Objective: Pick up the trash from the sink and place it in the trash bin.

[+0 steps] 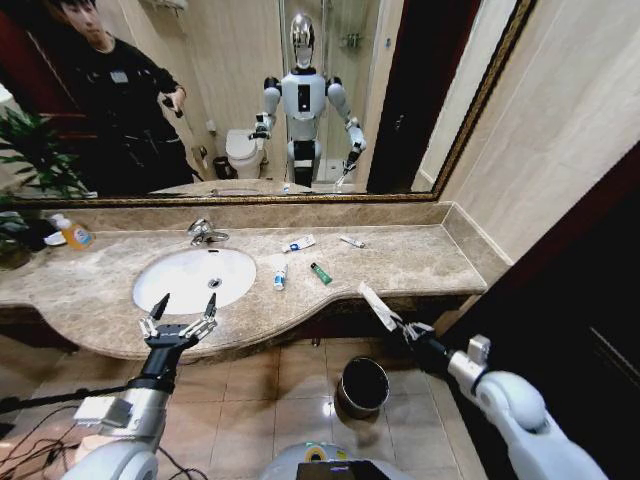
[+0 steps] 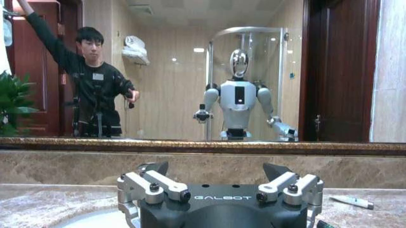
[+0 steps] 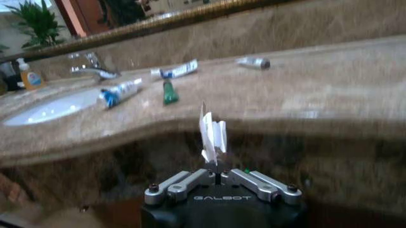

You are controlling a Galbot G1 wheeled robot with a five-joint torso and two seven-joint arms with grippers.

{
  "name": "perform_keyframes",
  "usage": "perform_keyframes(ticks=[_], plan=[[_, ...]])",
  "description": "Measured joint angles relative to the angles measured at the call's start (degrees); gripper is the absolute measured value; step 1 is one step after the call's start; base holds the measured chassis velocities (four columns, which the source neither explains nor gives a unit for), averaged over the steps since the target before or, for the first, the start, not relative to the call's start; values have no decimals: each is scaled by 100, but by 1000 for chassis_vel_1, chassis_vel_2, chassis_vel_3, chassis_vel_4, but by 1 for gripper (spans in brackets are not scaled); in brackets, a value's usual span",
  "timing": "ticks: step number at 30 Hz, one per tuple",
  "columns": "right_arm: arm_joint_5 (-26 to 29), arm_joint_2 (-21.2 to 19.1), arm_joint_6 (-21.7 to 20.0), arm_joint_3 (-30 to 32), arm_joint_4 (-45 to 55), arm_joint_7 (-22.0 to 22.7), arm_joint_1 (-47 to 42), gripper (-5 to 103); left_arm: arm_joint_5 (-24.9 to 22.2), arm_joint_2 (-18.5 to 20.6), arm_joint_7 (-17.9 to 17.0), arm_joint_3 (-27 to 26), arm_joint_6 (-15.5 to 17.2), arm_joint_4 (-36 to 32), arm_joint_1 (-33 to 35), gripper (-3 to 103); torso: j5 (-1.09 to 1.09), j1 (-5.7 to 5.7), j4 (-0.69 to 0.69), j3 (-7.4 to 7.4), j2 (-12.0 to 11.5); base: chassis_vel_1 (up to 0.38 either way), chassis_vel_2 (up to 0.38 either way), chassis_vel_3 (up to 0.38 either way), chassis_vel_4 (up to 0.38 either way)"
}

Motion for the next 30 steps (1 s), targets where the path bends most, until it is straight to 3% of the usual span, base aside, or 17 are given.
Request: perform_keyframes(ticks=[4, 10, 16, 19, 23, 30], plan=[[-351, 282, 147, -255, -525, 12, 158, 0, 0, 0, 0, 0, 0, 0, 0, 100, 1, 0, 1, 0, 0, 0, 0, 0, 0], [-886, 782, 128, -598, -1538, 569, 540, 0, 0, 0, 0, 0, 0, 0, 1, 100, 0, 1, 1, 1, -1, 0, 0, 0, 0], [-1333, 1295, 272, -662, -2453, 761, 816, 0, 0, 1, 0, 0, 0, 0, 0, 100, -1, 1, 1, 0, -2, 0, 0, 0, 0], [-1529, 1572, 446, -663, -3012, 901, 990, 0, 0, 0, 0, 0, 0, 0, 0, 100, 2, 1, 0, 1, -2, 0, 0, 0, 0], [-1952, 1984, 847, -627, -4253, 1407, 1485, 0, 0, 0, 0, 0, 0, 0, 0, 100, 0, 1, 1, 0, -2, 0, 0, 0, 0], [-2120, 2225, 1279, -619, -5510, 2084, 2133, 0, 0, 0, 0, 0, 0, 0, 0, 100, 2, 1, 1, 1, -2, 0, 0, 0, 0]])
